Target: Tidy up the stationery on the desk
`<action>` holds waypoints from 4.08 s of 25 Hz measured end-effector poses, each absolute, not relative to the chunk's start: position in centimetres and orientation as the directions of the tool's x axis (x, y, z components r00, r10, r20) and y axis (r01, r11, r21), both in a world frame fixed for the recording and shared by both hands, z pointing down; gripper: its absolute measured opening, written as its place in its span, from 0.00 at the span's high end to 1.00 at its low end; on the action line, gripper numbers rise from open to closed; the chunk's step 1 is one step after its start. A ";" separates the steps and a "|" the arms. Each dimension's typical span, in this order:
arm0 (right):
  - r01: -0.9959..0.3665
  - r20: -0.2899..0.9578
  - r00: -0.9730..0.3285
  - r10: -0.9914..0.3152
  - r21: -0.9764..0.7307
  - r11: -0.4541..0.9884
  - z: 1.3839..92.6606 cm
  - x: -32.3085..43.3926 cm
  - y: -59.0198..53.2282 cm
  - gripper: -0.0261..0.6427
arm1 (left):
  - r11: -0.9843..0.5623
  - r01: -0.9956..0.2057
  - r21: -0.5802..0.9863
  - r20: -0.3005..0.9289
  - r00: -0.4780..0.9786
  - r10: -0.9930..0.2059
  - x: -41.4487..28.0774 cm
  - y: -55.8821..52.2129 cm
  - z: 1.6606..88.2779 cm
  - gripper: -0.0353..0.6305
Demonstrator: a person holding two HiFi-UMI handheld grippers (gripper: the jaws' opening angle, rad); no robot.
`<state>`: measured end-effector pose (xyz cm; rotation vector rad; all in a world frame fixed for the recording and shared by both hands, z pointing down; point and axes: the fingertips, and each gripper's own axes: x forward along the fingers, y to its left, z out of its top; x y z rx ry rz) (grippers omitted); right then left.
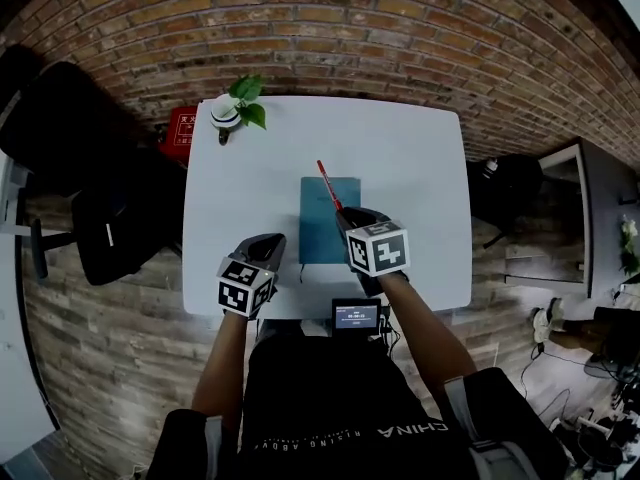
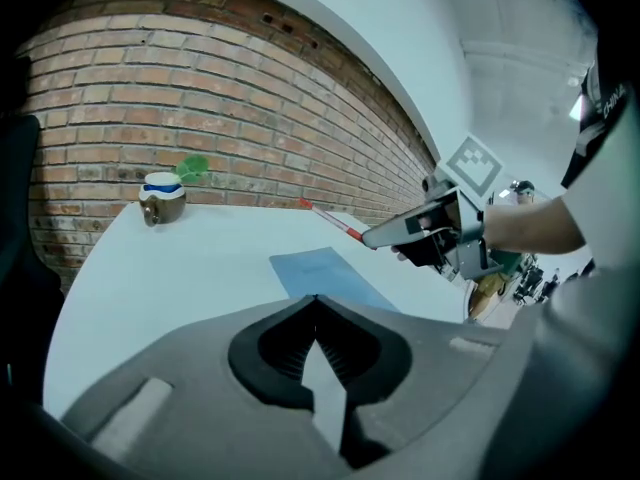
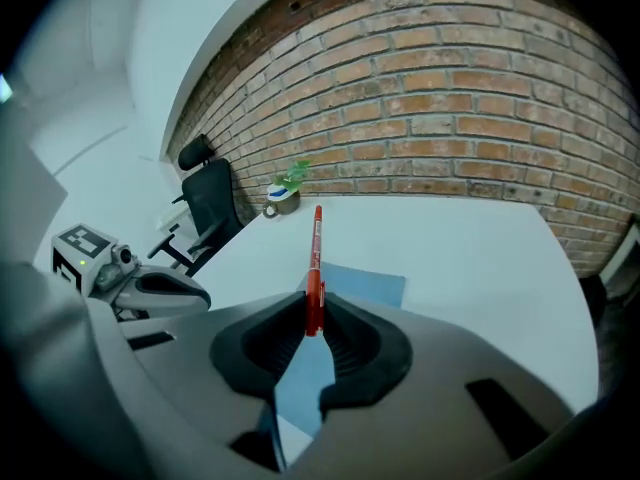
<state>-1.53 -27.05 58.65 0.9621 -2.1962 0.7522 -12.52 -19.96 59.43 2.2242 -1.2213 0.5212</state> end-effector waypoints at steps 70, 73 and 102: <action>-0.730 0.673 -0.623 -0.397 -0.318 0.605 61.9 12.3 -20.9 0.94 | -0.369 -0.883 0.289 0.636 0.465 -0.615 -3.1 -15.7 61.5 0.93; -0.712 0.660 -0.635 -0.401 -0.299 0.635 61.4 12.7 -19.7 0.94 | -0.368 -0.881 0.298 0.630 0.471 -0.618 -2.2 -12.9 61.5 0.93; -0.720 0.531 -0.608 -0.589 -0.058 0.691 55.3 6.2 4.2 0.95 | -0.504 -0.853 0.136 0.472 0.503 -0.724 -5.6 9.6 57.7 0.93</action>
